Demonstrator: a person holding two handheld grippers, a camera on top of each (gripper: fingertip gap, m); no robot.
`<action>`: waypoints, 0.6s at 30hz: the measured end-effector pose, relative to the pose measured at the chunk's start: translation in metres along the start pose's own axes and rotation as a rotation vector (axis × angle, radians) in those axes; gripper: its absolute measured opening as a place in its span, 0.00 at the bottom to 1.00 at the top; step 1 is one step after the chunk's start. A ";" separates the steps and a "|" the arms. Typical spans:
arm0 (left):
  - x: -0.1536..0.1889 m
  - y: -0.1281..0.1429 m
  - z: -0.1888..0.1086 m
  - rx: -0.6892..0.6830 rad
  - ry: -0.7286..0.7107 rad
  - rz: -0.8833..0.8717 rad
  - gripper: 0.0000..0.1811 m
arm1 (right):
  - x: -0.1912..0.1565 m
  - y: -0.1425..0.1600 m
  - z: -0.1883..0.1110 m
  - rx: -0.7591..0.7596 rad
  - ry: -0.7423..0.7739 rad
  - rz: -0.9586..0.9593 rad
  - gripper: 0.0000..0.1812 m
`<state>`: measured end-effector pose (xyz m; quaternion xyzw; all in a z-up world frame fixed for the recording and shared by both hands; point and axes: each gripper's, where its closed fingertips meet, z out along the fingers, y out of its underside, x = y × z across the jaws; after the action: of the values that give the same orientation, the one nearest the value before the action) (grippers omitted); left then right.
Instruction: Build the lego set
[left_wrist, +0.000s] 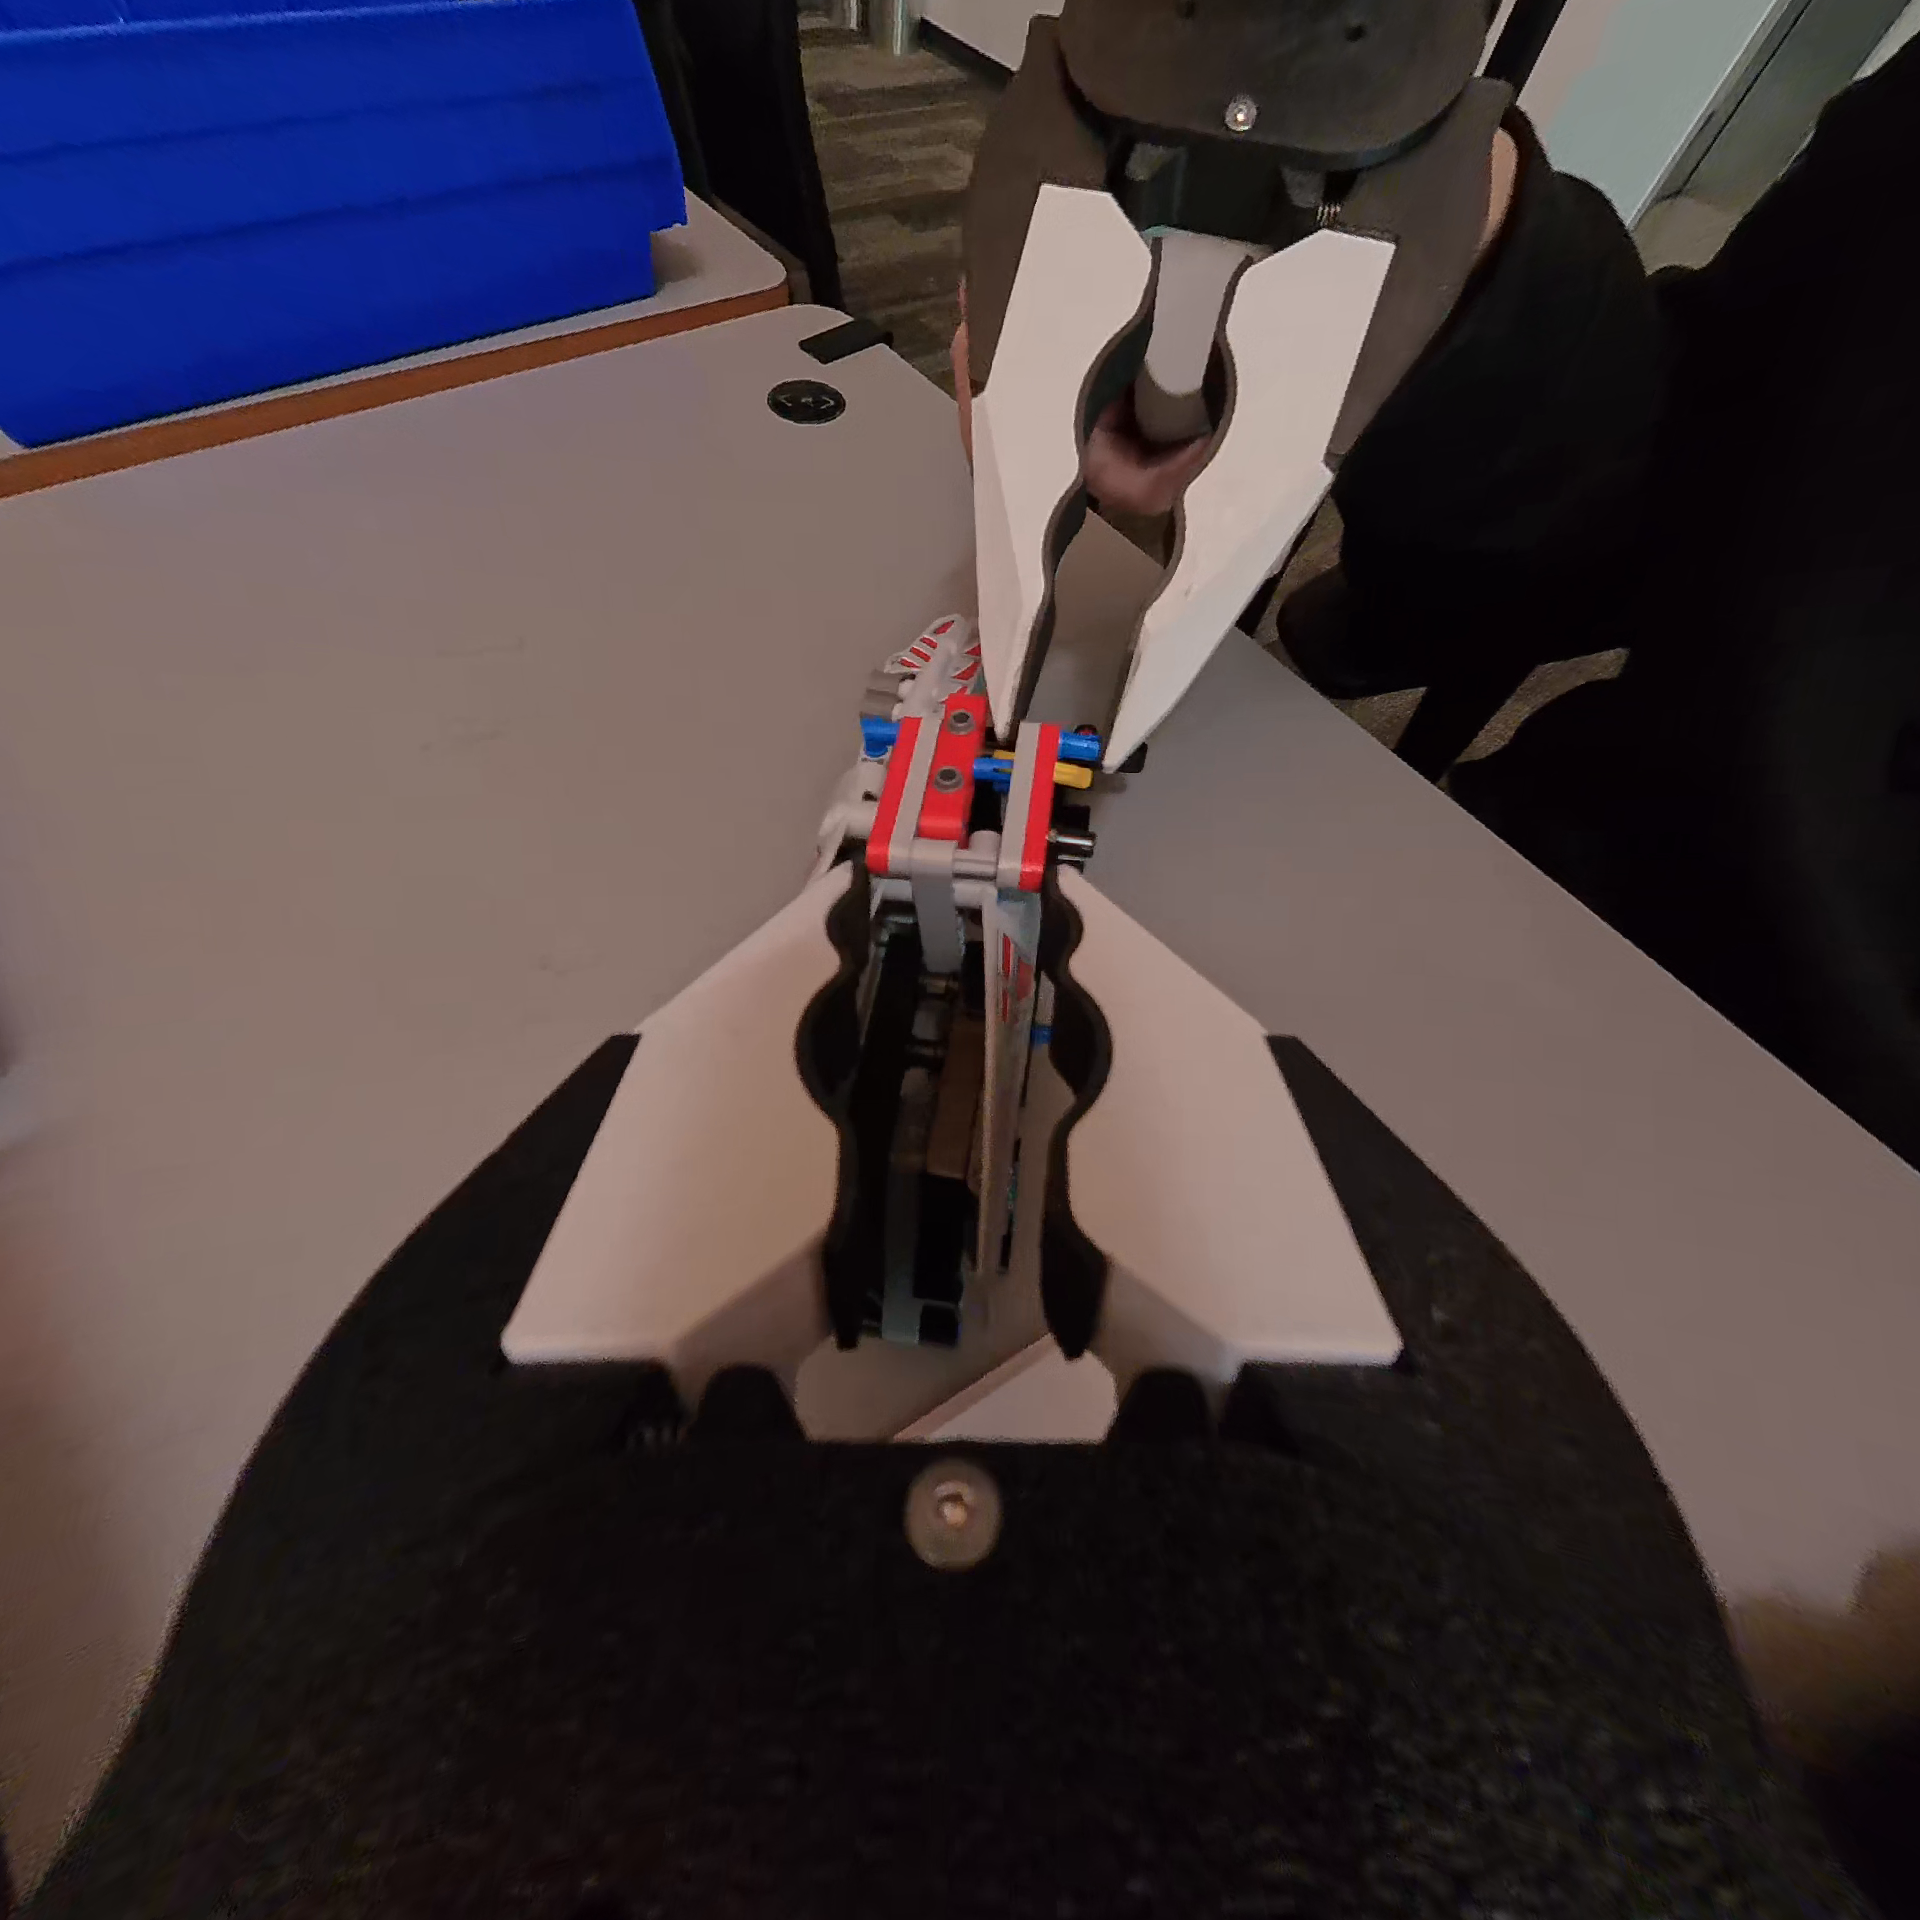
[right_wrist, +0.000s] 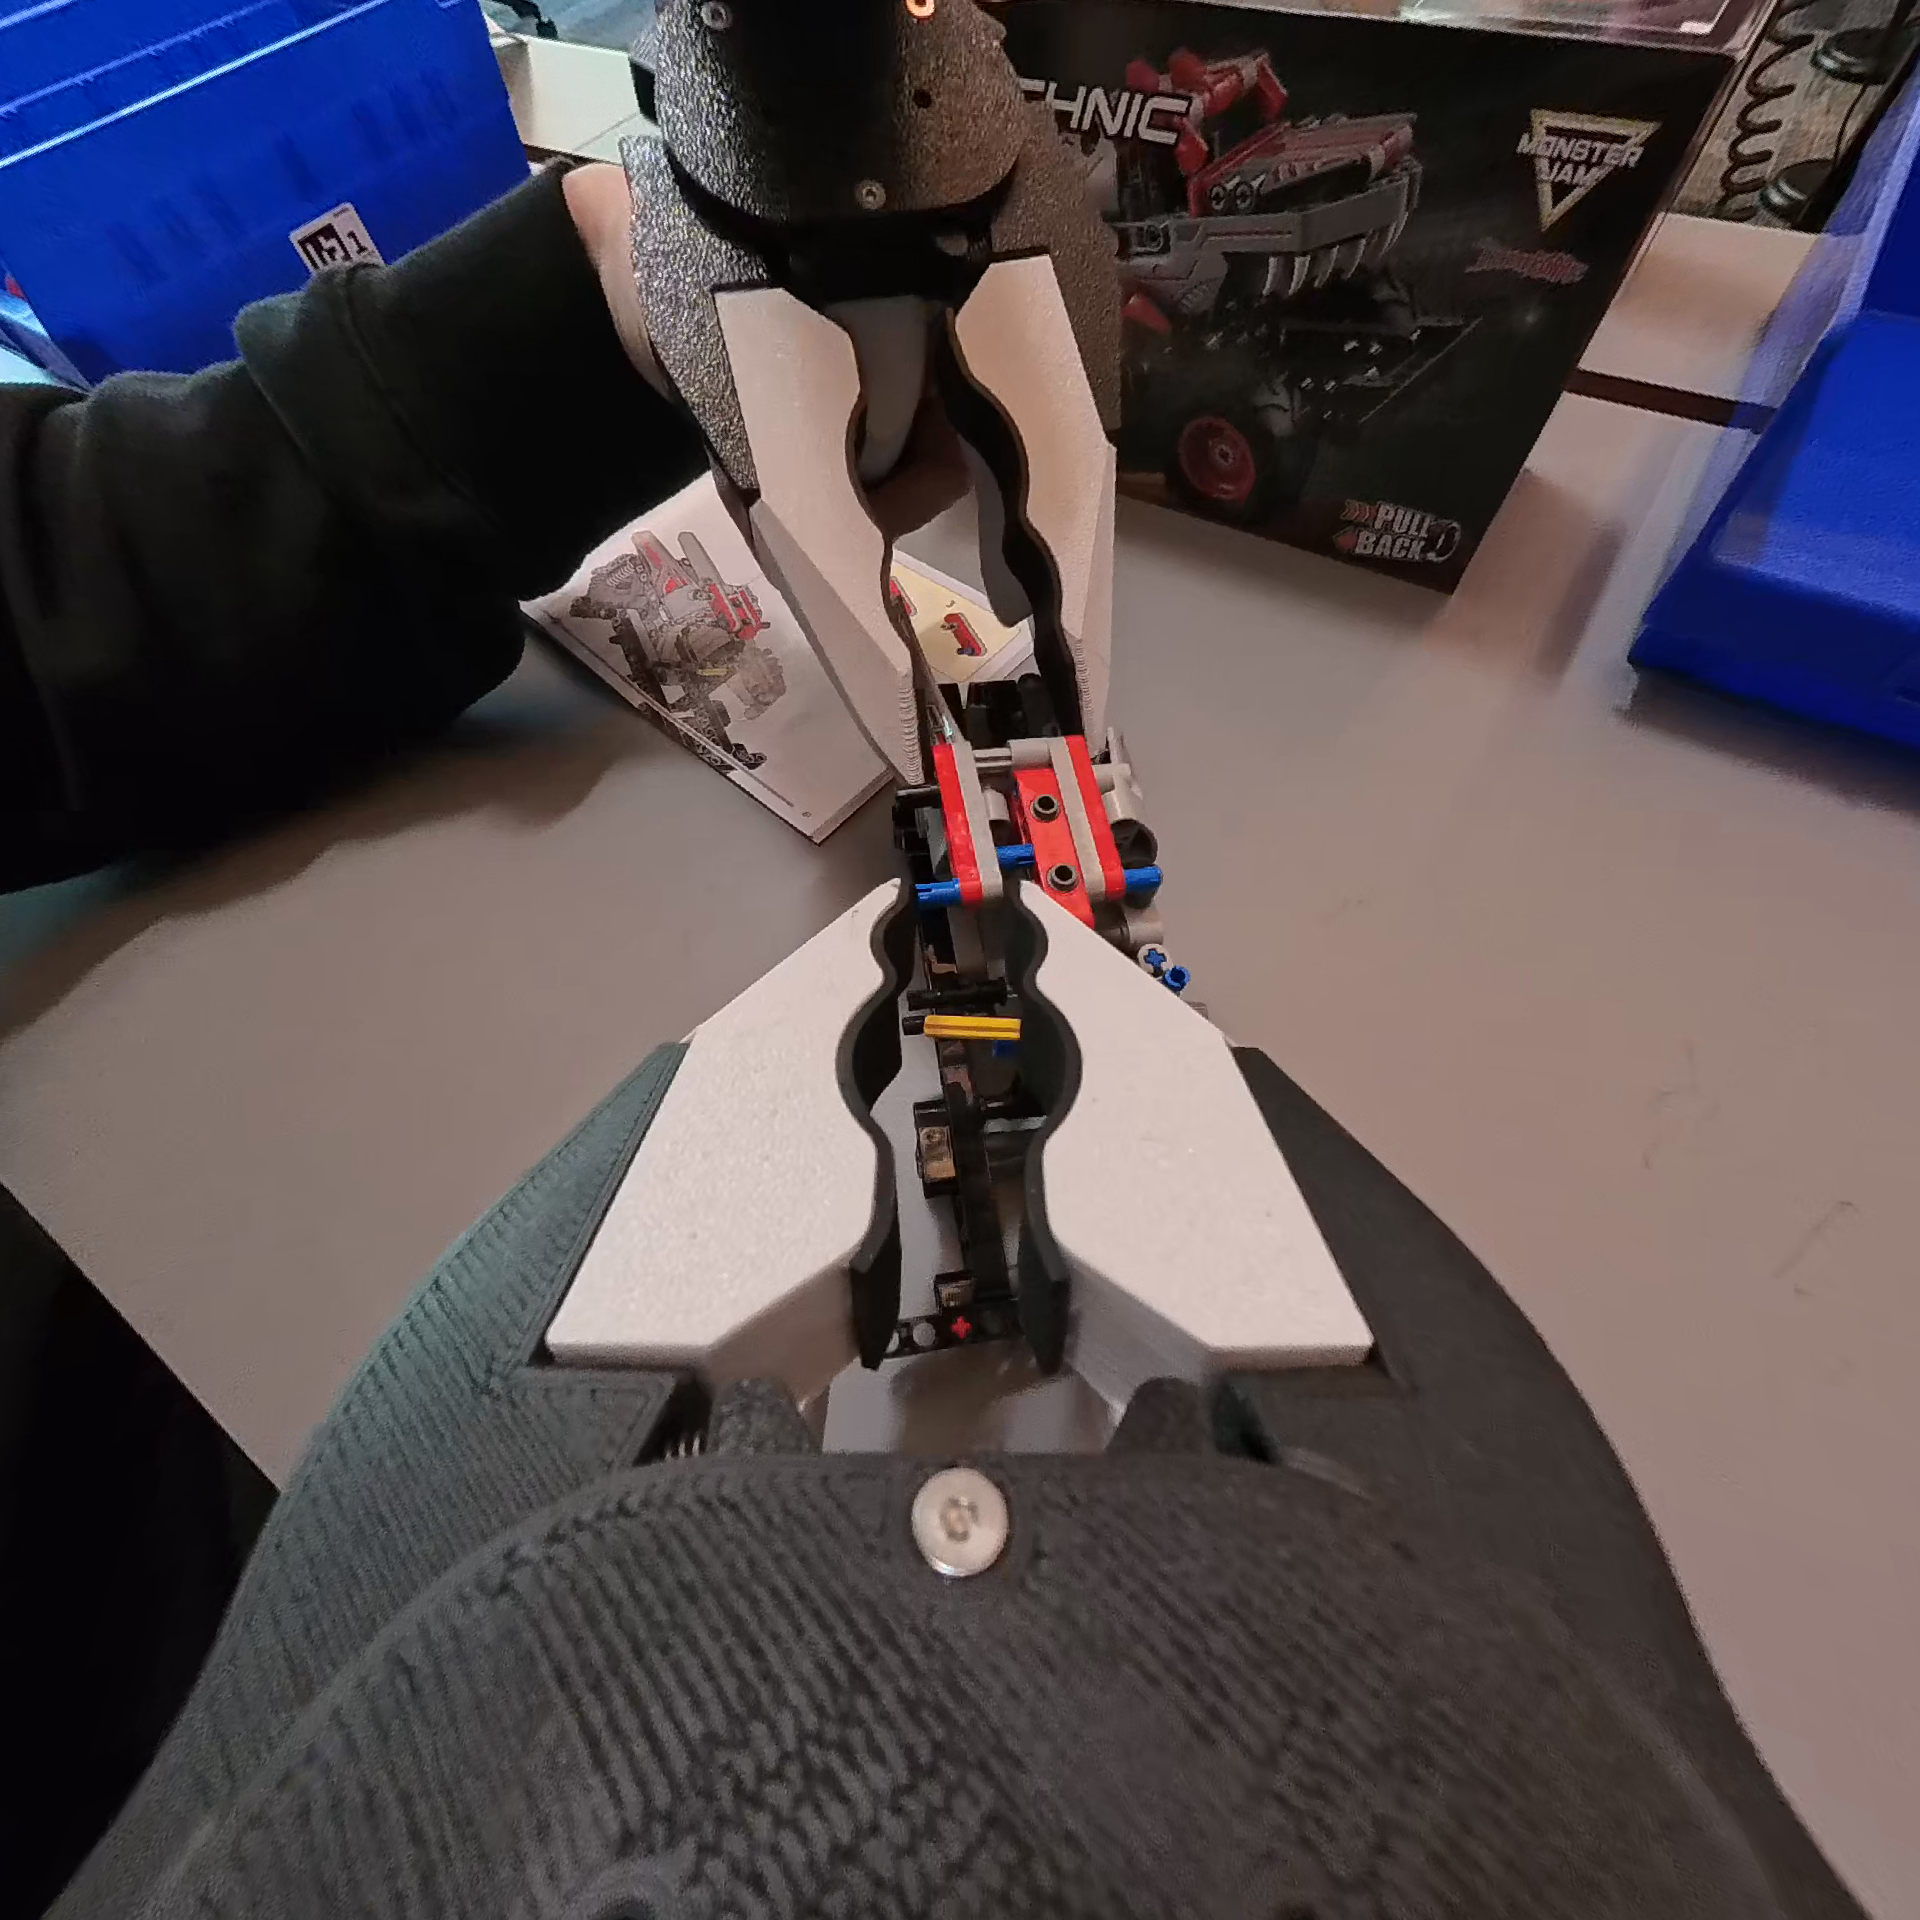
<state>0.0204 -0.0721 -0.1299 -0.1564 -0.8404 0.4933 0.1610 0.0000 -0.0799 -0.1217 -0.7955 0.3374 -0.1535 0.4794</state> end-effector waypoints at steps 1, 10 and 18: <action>0.000 0.000 0.000 -0.002 -0.001 0.002 0.17 | 0.000 0.000 0.000 0.000 0.002 -0.002 0.08; -0.001 -0.001 0.002 -0.001 -0.011 0.007 0.16 | 0.002 0.002 -0.002 -0.023 0.027 -0.027 0.08; 0.000 -0.002 0.003 0.019 0.003 -0.028 0.19 | 0.004 0.001 -0.004 -0.016 0.034 -0.019 0.08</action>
<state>0.0194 -0.0753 -0.1290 -0.1436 -0.8375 0.4988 0.1708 0.0003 -0.0855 -0.1208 -0.7996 0.3392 -0.1690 0.4658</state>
